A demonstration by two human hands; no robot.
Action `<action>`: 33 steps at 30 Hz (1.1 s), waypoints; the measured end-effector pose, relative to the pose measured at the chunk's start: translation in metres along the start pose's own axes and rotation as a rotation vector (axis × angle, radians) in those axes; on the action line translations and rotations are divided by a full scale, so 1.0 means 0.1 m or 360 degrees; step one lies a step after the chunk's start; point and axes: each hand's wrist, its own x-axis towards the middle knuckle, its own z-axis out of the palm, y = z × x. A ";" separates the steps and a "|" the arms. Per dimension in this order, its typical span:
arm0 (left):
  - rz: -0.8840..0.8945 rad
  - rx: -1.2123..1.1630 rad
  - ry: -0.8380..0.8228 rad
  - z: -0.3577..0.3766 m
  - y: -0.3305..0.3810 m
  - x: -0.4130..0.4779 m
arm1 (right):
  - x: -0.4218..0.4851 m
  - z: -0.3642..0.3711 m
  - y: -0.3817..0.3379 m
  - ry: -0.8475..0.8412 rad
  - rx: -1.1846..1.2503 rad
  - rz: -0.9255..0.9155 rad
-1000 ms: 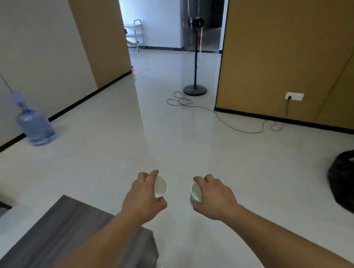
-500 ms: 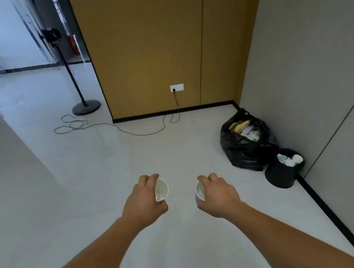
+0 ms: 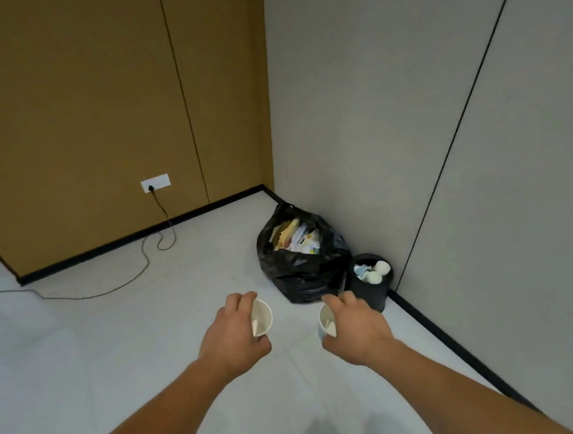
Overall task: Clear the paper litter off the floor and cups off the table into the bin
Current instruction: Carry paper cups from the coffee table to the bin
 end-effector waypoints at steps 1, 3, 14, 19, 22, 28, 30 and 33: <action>0.0028 0.0006 -0.0030 0.04 0.06 0.19 | 0.12 -0.04 0.09 0.0001 0.0016 0.0038; 0.0090 0.0004 -0.0092 0.16 0.20 0.56 | 0.35 -0.09 0.31 0.0005 0.0028 0.0100; 0.0208 -0.0052 -0.0191 0.91 1.28 2.65 | 1.84 -0.62 1.87 -0.0010 0.0050 0.0225; 0.0187 -0.0123 -0.0221 1.21 1.68 3.46 | 2.56 -0.88 2.48 -0.0017 0.0019 0.0242; 0.0189 -0.0141 -0.0269 1.37 1.76 3.90 | 2.99 -0.96 2.70 -0.0020 0.0026 0.0241; 0.0249 -0.0115 -0.0305 1.62 1.78 5.03 | 4.01 -1.12 2.97 -0.0058 -0.0010 0.0252; 0.0252 -0.0151 -0.0303 1.66 1.79 5.42 | 4.34 -1.20 3.05 -0.0053 -0.0019 0.0262; 0.0261 -0.0162 -0.0322 1.69 1.83 5.91 | 4.79 -1.32 3.20 -0.0033 -0.0046 0.0243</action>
